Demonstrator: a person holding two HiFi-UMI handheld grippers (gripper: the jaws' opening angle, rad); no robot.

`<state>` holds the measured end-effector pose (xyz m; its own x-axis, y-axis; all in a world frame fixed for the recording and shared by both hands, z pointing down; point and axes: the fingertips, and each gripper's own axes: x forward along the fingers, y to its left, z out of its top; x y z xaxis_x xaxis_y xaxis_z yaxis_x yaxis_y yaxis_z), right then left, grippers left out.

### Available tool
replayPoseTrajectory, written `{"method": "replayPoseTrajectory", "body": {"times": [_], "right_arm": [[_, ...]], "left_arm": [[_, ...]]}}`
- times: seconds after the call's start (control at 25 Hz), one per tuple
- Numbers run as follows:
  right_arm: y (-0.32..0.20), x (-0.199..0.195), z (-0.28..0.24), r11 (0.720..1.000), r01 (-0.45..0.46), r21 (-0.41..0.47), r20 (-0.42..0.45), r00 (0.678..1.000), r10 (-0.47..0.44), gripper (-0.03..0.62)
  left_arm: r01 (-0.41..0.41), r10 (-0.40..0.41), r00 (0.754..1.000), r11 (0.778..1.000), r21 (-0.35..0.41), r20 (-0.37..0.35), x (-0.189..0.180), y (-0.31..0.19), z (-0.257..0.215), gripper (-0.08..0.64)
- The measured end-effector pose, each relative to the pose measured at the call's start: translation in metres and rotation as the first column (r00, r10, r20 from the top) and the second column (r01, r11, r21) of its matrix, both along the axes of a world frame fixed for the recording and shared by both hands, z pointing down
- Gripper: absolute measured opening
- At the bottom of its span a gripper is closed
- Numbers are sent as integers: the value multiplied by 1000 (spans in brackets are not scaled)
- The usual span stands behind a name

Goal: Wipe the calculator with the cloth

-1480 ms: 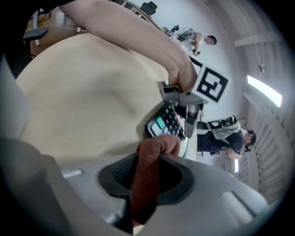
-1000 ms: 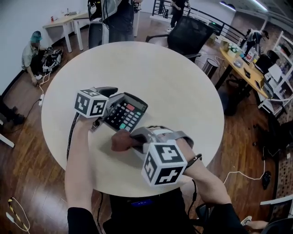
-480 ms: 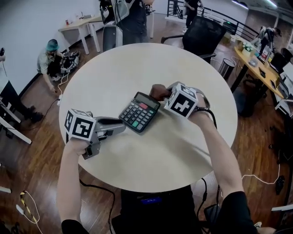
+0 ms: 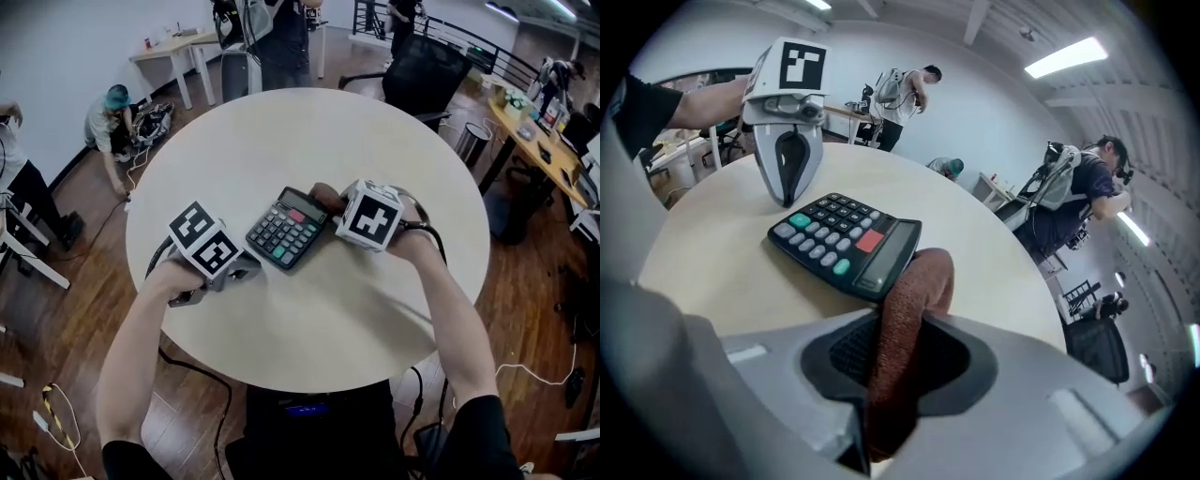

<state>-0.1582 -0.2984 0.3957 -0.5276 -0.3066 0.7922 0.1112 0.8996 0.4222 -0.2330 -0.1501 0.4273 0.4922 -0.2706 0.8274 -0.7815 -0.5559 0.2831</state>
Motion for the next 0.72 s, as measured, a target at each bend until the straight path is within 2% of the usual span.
{"method": "replayPoseTrajectory", "body": {"times": [0.12,0.24,0.32,0.4,0.48,0.56,0.64,0.72], "right_arm": [[16,5,-1,999,35,27,-30,999,-34,89],[33,17,2,997,54,51,-83,995,-50,89],[46,28,5,998,68,8,-110,992,-67,89],[43,37,1,999,27,-46,-88,996,-31,89],[15,35,-13,997,-69,-40,10,998,69,89],[-16,17,-30,991,-121,-57,175,976,129,89],[-28,-10,-40,980,-88,-177,331,933,144,89],[-26,-33,-36,951,-24,-307,393,907,150,89]], "left_arm": [[37,-36,998,999,15,-45,-1,-10,-2,5],[44,-43,998,999,28,-46,-7,-18,-2,6],[61,-59,997,997,49,-42,-16,-22,-2,6],[84,-80,996,994,73,-51,-23,-26,-4,6],[92,-87,995,991,93,-57,-24,-27,-6,6],[85,-80,996,989,118,-48,-23,-26,-6,6],[81,-77,996,988,133,-35,-20,-27,-6,6],[82,-79,996,987,137,-32,-20,-27,-6,6]]}}
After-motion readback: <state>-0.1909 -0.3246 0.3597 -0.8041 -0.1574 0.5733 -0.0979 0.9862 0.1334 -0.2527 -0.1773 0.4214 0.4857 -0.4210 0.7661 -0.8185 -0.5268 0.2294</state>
